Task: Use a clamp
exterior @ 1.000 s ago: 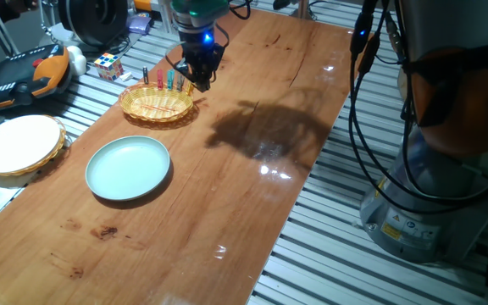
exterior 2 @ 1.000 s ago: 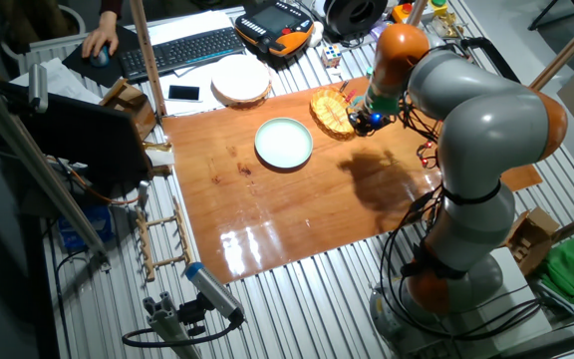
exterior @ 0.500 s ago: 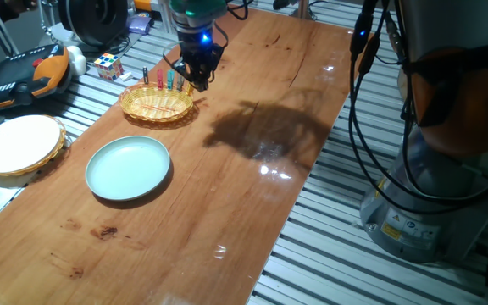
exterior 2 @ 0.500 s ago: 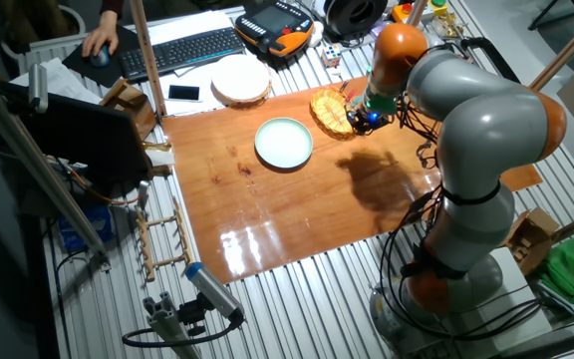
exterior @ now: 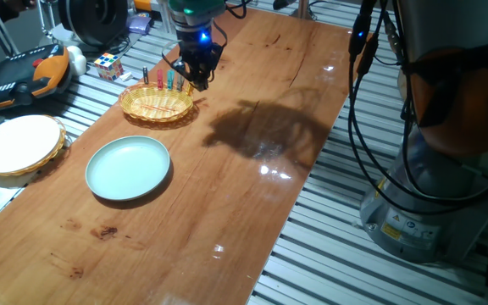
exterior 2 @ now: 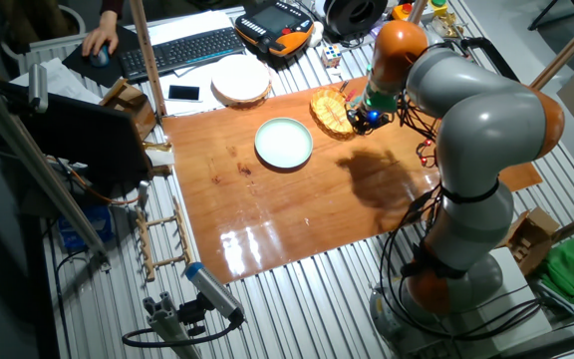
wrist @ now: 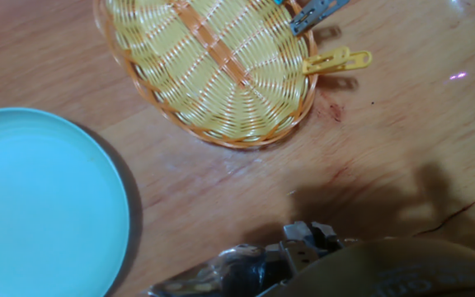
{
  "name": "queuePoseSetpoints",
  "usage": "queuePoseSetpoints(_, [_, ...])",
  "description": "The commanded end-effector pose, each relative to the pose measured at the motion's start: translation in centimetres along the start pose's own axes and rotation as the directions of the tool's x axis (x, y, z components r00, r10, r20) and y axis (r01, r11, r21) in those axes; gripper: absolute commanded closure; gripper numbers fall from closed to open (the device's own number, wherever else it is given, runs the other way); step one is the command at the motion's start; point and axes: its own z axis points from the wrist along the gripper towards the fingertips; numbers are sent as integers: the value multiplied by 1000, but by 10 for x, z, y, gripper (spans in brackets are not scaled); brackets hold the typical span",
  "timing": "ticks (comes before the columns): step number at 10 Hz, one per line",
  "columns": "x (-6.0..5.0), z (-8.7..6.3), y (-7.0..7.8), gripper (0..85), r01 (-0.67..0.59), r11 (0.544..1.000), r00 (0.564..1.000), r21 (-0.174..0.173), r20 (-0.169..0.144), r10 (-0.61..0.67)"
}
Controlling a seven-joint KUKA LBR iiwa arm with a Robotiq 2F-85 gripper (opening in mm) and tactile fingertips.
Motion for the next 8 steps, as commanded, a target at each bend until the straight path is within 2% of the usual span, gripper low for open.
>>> queuePoseSetpoints(1, [0, 0, 0, 843, -5, 1000, 1000, -4, -13, 5])
queuePoseSetpoints(2, [0, 0, 0, 843, -7, 1000, 999, -11, -31, 7])
queuePoseSetpoints(4, [0, 0, 0, 843, -28, 1000, 998, -1, -47, 28])
queuePoseSetpoints(5, [-1, 0, 0, 843, -42, 999, 998, 3, -39, 42])
queuePoseSetpoints(7, [-9, 6, 3, 843, -65, 998, 998, 23, 2, 65])
queuePoseSetpoints(8, [-17, 13, 4, 843, -71, 997, 997, -10, -8, 71])
